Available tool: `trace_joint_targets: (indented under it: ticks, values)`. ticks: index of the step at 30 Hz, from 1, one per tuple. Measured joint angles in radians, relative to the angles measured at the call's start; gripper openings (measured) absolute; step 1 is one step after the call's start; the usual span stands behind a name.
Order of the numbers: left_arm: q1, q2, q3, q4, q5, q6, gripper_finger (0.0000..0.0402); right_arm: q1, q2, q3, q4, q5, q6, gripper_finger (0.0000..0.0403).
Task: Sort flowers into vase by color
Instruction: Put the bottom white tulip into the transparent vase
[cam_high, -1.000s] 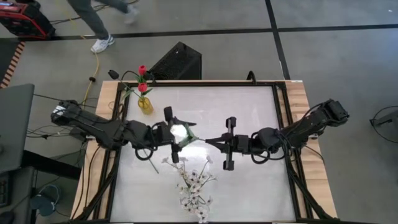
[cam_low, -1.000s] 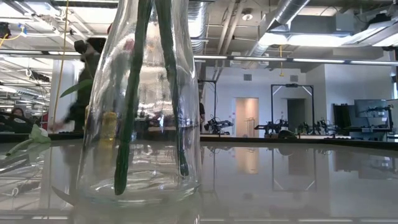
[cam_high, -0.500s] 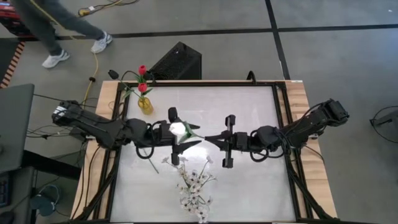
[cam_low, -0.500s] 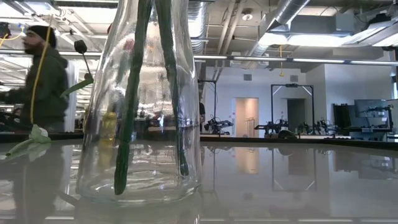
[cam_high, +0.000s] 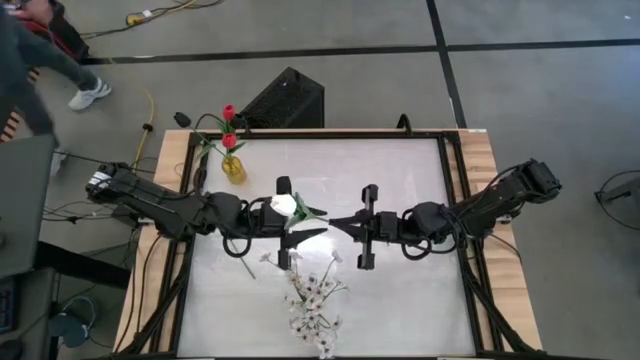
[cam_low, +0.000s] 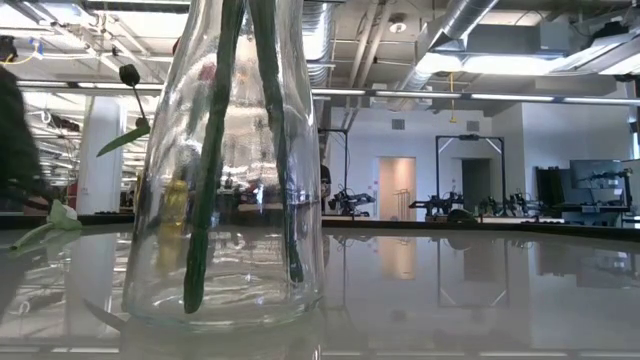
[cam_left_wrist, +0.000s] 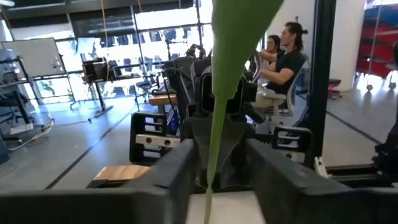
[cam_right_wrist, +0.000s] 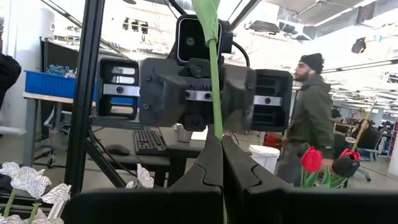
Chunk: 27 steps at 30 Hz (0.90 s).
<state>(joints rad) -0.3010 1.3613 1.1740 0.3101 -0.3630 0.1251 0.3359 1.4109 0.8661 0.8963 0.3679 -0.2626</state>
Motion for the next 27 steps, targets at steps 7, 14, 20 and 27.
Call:
trace_joint_targets:
  ticks: [7, 14, 20, 27]
  values:
    - [0.000, 0.000, 0.000, -0.003, -0.001, 0.043, 0.0009, 0.005, 0.000, 0.000, -0.005, -0.003, -0.026, 0.0080]
    - [-0.026, -0.044, 0.026, -0.157, -0.006, 0.002, 0.0001, 0.025, 0.000, 0.000, -0.030, 0.044, -0.109, 0.0148]
    - [-0.121, -0.153, 0.078, -0.231, 0.130, -0.058, 0.0000, 0.058, 0.000, 0.000, -0.118, 0.135, -0.113, 0.0183]
    - [-0.257, -0.146, 0.077, -0.153, 0.613, -0.013, 0.0000, 0.072, 0.001, 0.000, -0.188, 0.139, -0.106, 0.0191]
